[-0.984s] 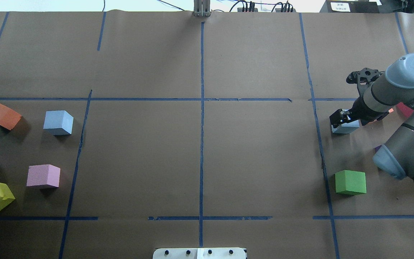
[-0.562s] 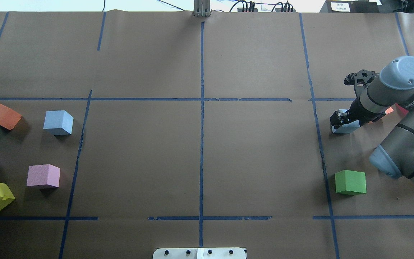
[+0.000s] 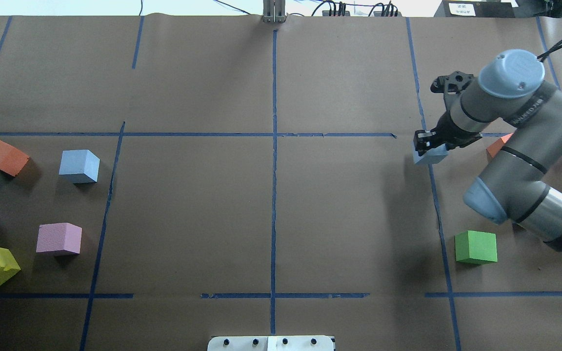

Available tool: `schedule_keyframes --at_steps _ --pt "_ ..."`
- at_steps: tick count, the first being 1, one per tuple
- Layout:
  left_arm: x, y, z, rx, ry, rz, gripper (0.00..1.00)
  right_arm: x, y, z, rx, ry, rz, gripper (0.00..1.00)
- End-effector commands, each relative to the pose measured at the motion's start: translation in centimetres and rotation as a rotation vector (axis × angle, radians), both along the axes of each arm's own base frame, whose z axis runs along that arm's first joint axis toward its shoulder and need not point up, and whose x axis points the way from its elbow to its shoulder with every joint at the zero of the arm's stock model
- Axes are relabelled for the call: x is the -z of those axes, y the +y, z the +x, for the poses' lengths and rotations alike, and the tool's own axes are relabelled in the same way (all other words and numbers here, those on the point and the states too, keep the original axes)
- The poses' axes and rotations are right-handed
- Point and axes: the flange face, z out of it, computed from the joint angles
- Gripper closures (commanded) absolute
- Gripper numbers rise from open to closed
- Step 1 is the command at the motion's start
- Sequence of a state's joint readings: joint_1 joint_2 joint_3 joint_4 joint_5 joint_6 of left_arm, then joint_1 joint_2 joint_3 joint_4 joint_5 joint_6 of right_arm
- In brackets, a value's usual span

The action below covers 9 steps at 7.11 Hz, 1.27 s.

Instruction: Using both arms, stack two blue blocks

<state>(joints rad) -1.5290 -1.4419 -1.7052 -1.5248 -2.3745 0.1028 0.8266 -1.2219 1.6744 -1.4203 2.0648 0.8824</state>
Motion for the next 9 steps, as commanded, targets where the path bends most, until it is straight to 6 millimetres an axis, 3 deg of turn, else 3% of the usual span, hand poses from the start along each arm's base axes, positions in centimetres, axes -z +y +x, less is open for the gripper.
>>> schedule_keyframes --at_steps 1,3,4,6,7,8,9 --pt "0.0 0.0 0.0 -0.001 0.000 0.001 0.00 11.8 0.0 -8.9 -0.066 -0.042 -0.109 0.58" --pt "0.1 -0.1 0.0 0.000 0.000 0.002 0.00 20.6 0.0 -19.7 -0.147 -0.034 -0.154 0.57" --pt "0.1 -0.1 0.0 0.000 0.000 0.002 0.00 23.4 0.4 -23.4 -0.150 -0.027 -0.177 0.57" --pt "0.1 -0.1 0.0 0.000 0.000 0.002 0.00 23.7 2.2 -25.5 -0.147 -0.015 -0.155 0.56" --pt "0.1 -0.1 0.0 0.000 0.000 0.002 0.00 23.0 2.6 -26.2 -0.144 0.003 -0.146 0.38" --pt "0.1 -0.1 0.0 0.000 0.000 0.002 0.00 22.9 2.7 -26.4 -0.147 0.010 -0.129 0.13" --pt "0.1 -0.1 0.0 0.000 0.000 0.002 0.00 22.7 2.7 -26.5 -0.146 0.014 -0.127 0.00"
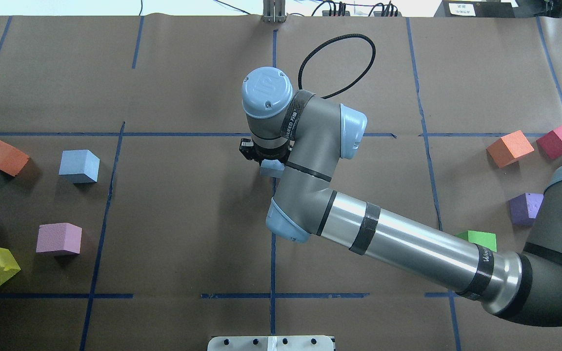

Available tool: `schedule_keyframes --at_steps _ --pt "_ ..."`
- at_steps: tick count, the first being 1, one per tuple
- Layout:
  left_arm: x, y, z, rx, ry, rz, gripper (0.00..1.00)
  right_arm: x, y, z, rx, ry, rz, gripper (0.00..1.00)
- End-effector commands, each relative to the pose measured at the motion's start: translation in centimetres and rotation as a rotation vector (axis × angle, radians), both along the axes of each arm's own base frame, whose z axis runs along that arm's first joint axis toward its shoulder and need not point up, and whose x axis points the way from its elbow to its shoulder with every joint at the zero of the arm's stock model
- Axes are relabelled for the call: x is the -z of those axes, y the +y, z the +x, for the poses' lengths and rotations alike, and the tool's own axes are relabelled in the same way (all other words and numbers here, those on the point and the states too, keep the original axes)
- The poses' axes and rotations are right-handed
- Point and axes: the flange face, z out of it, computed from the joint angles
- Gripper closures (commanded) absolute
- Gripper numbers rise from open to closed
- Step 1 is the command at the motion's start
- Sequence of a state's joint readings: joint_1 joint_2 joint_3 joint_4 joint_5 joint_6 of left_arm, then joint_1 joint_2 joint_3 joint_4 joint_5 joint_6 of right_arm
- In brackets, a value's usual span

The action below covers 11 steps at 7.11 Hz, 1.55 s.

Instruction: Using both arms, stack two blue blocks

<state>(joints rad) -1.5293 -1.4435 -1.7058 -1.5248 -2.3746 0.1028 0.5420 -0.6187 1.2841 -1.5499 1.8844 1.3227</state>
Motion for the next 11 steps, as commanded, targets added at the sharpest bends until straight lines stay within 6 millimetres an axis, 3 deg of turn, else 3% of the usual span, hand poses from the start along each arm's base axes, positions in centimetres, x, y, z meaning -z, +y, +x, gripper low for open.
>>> schedule_keyframes --at_steps 1,3,4,5,6,7,9,10,11 --pt "0.0 0.0 0.0 0.000 0.000 0.000 0.00 0.2 0.2 -0.3 0.003 0.003 0.013 0.00" --pt "0.0 0.0 0.0 0.000 0.000 0.000 0.00 3.9 -0.1 0.5 0.002 -0.040 0.034 0.00" --pt "-0.1 0.0 0.1 -0.002 -0.002 -0.001 0.00 4.8 -1.3 2.3 -0.014 -0.061 0.039 0.00" --pt "0.1 -0.2 0.0 -0.002 -0.007 0.005 0.00 5.0 -2.7 4.6 -0.015 -0.051 0.030 0.00" --pt "1.2 -0.1 -0.1 -0.001 -0.010 0.026 0.00 5.3 -4.1 9.3 0.039 -0.028 0.035 0.00" --pt "1.7 -0.1 0.0 -0.003 -0.011 0.035 0.00 3.4 -5.3 15.3 0.087 -0.013 0.064 0.00" --pt "1.9 -0.8 -0.8 0.005 -0.115 0.051 0.00 -6.0 -7.4 27.4 0.199 0.010 0.151 0.00" --pt "3.6 -1.1 -0.8 0.007 -0.124 0.088 0.00 -10.1 -8.7 32.5 0.250 0.016 0.181 0.00" --pt "5.5 -2.0 -0.8 0.009 -0.117 0.129 0.00 -15.3 -8.7 38.0 0.289 0.043 0.211 0.00"
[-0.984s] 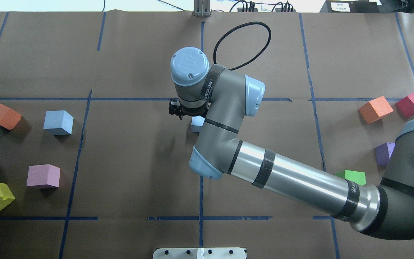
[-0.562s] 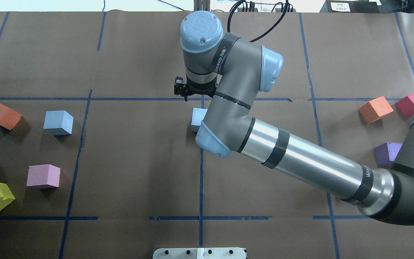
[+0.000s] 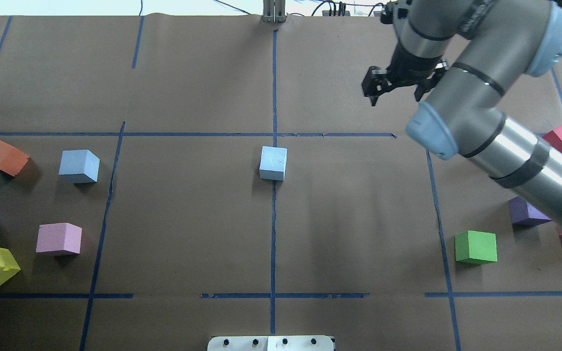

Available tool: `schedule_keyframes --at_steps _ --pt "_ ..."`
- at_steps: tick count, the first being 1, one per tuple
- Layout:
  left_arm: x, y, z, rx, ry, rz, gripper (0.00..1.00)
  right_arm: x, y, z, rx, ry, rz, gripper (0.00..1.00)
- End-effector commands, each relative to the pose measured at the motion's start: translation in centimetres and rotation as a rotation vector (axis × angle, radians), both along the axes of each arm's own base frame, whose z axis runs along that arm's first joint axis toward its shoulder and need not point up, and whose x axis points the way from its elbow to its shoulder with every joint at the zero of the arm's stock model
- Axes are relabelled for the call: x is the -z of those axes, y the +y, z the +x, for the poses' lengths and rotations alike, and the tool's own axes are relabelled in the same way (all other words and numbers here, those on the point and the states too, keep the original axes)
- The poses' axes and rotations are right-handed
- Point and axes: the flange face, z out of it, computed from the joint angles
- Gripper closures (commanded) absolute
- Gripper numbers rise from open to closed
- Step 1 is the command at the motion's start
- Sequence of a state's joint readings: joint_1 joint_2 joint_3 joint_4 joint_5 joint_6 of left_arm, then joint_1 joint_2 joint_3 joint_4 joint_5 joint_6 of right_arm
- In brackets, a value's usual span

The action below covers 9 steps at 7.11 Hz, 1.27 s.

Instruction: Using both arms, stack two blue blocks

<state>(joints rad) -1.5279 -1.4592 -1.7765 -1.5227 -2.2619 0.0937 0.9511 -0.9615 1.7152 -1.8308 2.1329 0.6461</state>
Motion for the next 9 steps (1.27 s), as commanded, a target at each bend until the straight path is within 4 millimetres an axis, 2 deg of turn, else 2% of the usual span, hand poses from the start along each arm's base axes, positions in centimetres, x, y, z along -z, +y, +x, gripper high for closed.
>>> schedule_keyframes --at_steps 1,2,3,4,5,6,7,8,9 --pt "2.9 -1.3 0.1 -0.007 0.012 0.076 0.00 -11.3 -0.2 12.5 0.141 0.024 0.079 0.00" --pt "4.1 -2.2 0.2 0.000 0.016 0.165 0.00 -17.3 1.2 19.0 0.198 0.006 0.089 0.00" --pt "4.5 -3.5 0.6 -0.007 0.025 0.187 0.00 -22.7 3.5 24.8 0.241 0.001 0.102 0.00" --pt "6.5 -4.9 1.3 -0.019 0.060 0.216 0.00 -26.7 5.8 29.6 0.263 0.006 0.121 0.00" --pt "6.6 -4.8 1.9 -0.034 0.100 0.218 0.00 -30.4 8.7 34.1 0.261 0.008 0.134 0.00" --pt "7.1 -4.9 2.2 -0.042 0.106 0.233 0.00 -35.1 13.2 36.7 0.260 0.009 0.138 0.00" --pt "8.6 -4.9 4.7 -0.073 0.118 0.253 0.00 -36.5 15.8 38.8 0.204 -0.006 0.130 0.00" --pt "10.2 -4.9 10.7 -0.092 0.151 0.222 0.00 -35.3 16.8 38.8 0.160 -0.018 0.114 0.00" --pt "11.6 -4.2 17.6 -0.102 0.196 0.194 0.00 -34.7 17.2 38.8 0.096 -0.016 0.071 0.00"
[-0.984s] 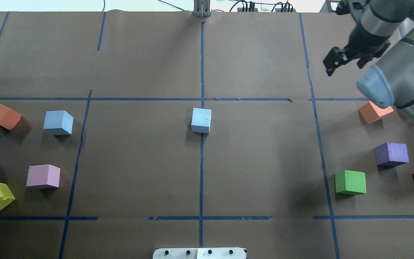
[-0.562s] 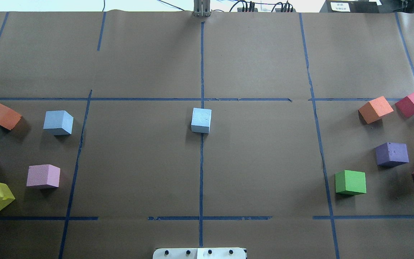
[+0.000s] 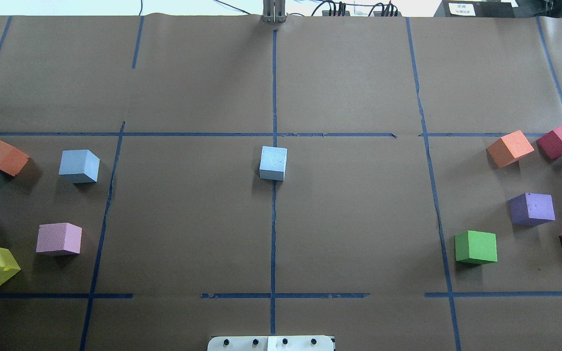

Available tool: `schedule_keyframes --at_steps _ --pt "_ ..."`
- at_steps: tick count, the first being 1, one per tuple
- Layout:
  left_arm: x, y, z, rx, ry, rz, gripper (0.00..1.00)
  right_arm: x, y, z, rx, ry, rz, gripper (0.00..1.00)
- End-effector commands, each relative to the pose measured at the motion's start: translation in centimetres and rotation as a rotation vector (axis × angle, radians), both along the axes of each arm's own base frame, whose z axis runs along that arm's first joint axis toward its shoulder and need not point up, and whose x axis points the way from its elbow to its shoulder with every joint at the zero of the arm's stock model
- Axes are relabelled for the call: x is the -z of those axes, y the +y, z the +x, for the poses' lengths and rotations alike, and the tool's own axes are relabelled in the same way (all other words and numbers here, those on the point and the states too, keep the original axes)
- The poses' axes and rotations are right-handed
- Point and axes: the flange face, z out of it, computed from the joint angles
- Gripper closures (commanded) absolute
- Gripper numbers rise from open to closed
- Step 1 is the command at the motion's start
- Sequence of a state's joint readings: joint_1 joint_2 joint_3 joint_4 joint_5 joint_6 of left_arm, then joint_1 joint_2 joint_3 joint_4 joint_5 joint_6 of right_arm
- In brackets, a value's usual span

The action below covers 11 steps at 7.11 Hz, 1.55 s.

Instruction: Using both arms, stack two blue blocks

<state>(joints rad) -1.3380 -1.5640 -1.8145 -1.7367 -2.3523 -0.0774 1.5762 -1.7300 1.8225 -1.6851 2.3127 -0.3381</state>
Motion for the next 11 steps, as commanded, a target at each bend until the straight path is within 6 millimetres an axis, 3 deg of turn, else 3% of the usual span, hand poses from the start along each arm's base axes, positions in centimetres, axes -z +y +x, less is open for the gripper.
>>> schedule_keyframes --at_steps 1,3,4,7,11 --pt "2.8 1.0 12.1 0.003 0.061 -0.053 0.00 0.5 1.2 0.3 -0.066 -0.006 -0.038 0.00" --pt "6.3 0.1 20.2 0.167 0.062 -0.210 0.00 0.5 1.3 0.3 -0.066 -0.006 -0.039 0.00" --pt "6.0 0.1 22.5 0.198 0.057 -0.278 0.00 0.5 1.3 0.3 -0.065 -0.006 -0.038 0.00" --pt "3.4 -1.4 24.0 0.211 0.014 -0.314 0.00 0.4 1.3 0.3 -0.063 -0.006 -0.036 0.00" --pt "1.2 -0.8 27.7 0.190 -0.052 -0.312 0.00 0.3 1.5 0.3 -0.063 -0.006 -0.039 0.00"
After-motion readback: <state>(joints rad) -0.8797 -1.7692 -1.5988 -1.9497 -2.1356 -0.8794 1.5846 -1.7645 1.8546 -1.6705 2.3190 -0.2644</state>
